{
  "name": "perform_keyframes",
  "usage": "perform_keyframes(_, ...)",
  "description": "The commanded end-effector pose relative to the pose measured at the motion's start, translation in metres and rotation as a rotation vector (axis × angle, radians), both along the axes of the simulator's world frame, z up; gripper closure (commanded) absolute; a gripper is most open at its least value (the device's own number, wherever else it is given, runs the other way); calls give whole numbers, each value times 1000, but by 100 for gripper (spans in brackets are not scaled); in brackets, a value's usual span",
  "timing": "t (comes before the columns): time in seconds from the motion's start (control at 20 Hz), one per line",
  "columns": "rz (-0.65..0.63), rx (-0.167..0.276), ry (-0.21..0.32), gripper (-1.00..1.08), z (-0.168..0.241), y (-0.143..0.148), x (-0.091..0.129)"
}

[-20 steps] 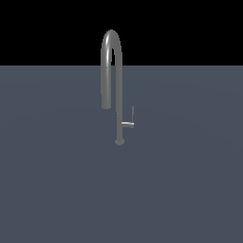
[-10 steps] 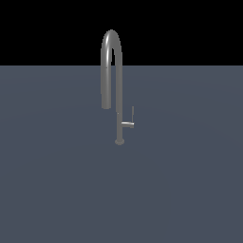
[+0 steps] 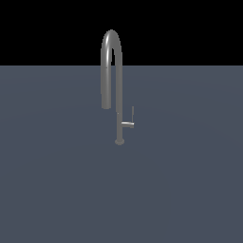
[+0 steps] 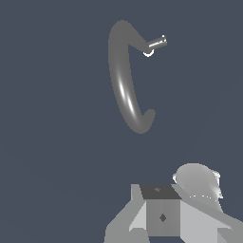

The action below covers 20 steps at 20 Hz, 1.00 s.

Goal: Turn on the faucet by rotating a designated handle.

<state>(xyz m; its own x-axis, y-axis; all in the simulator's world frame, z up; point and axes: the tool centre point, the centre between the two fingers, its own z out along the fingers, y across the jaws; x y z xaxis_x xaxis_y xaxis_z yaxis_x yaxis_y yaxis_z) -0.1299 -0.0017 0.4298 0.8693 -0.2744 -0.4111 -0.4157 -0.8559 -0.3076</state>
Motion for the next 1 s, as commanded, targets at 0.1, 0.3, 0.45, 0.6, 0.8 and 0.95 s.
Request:
perform_keyframes(0.1, -87, 79, 70, 108, -17, -6, 25)
perform_keyframes(0.3, -167, 153, 134, 108, -34, -13, 47)
perform_keyframes(0.45, -228, 210, 184, 108, -49, -18, 62)
perform_keyframes(0.6, -292, 270, 235, 108, -65, -24, 77)
perform_keyframes(0.8, -380, 353, 307, 108, -89, -31, 95)
perform_keyframes(0.95, -448, 417, 362, 108, -109, -37, 108)
